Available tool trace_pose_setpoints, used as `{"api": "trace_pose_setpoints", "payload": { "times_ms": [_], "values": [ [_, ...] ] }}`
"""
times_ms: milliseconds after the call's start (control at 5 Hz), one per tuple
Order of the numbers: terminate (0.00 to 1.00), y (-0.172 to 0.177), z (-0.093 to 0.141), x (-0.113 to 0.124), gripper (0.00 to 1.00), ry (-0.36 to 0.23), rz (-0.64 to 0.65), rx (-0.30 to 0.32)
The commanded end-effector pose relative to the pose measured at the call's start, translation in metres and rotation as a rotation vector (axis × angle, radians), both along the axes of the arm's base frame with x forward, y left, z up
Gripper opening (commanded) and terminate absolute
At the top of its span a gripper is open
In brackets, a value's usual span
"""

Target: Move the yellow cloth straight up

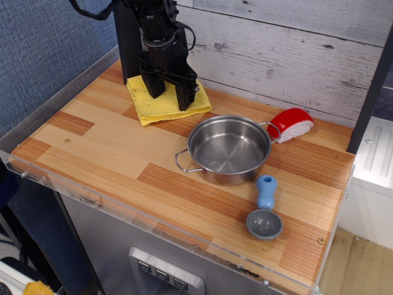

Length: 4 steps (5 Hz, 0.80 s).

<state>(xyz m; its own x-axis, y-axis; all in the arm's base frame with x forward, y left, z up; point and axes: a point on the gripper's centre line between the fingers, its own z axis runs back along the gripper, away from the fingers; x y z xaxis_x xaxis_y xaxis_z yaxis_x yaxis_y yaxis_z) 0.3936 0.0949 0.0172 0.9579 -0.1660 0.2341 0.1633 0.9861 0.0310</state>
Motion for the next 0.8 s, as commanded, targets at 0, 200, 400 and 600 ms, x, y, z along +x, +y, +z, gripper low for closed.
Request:
{"api": "trace_pose_setpoints", "payload": {
  "times_ms": [0,200,400,600],
  "values": [
    [0.0,-0.006,0.075,0.007,1.0,-0.15,0.008,0.037],
    [0.0,-0.003,0.105,0.008,1.0,-0.19,0.029,0.042],
    [0.0,-0.004,0.132,0.005,1.0,-0.225,0.052,0.046],
    [0.0,-0.006,0.165,-0.003,1.0,-0.275,0.076,0.044]
  ]
}}
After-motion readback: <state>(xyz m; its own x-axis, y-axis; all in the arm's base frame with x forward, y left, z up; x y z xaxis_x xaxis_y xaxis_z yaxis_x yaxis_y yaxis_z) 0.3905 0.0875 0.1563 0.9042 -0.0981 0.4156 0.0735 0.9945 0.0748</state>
